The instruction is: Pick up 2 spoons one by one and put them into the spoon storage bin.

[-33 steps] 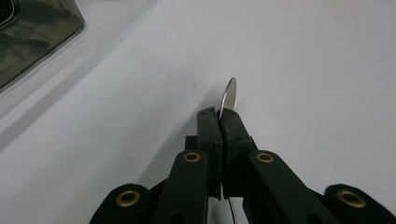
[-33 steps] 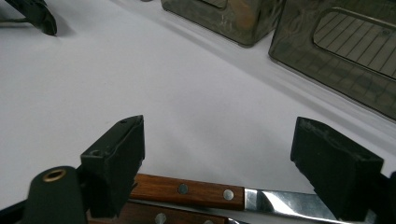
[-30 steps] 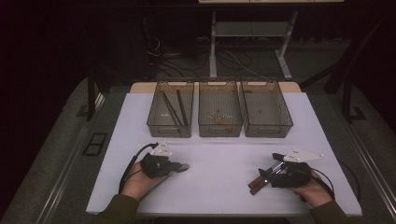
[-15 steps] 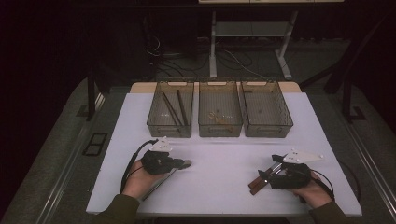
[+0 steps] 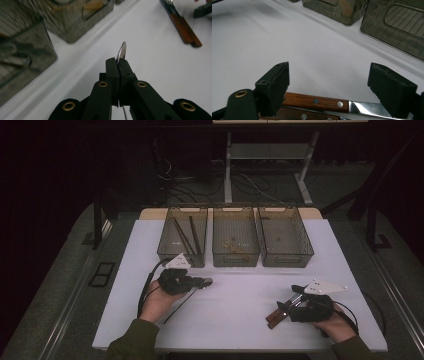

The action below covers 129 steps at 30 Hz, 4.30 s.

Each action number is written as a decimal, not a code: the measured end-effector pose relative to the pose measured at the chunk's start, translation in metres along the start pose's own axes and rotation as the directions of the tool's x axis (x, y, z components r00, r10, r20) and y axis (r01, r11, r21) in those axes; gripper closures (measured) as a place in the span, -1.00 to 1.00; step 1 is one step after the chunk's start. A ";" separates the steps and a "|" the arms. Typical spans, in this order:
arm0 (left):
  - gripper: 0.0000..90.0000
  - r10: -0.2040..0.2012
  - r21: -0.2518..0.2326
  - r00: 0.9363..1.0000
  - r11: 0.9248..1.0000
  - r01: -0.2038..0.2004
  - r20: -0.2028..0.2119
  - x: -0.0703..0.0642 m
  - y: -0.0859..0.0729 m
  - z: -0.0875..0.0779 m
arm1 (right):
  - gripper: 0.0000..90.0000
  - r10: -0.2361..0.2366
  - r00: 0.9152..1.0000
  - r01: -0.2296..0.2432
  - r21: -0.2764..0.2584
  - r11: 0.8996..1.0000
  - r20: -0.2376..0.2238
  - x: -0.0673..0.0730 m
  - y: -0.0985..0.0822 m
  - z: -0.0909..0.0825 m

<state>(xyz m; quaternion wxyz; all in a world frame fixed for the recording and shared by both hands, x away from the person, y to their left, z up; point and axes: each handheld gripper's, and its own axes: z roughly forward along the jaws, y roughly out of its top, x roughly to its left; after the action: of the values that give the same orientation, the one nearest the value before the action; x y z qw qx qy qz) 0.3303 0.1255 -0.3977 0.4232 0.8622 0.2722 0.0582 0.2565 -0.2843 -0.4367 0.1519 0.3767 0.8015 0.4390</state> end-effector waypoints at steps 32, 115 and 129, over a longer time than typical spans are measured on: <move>0.96 0.045 -0.093 0.998 0.994 -0.049 -0.052 0.035 0.116 0.035 | -0.61 -0.004 1.000 0.004 -0.016 1.000 0.006 0.001 0.001 -0.003; 0.07 0.001 -0.096 0.995 0.995 -0.011 -0.102 0.059 0.152 0.082 | -0.60 -0.035 0.999 0.035 -0.021 0.999 0.004 0.001 0.002 -0.003; -0.19 0.056 -0.121 0.996 0.991 -0.064 -0.067 0.028 0.115 0.045 | -0.60 -0.033 0.999 0.034 -0.009 0.999 0.014 0.000 0.001 -0.003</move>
<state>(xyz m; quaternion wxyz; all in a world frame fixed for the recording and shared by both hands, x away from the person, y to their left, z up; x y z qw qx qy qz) 0.4173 0.0518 -0.3426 0.4645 0.8401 0.2554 0.1149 0.2554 -0.2856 -0.4347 0.1663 0.3655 0.8046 0.4375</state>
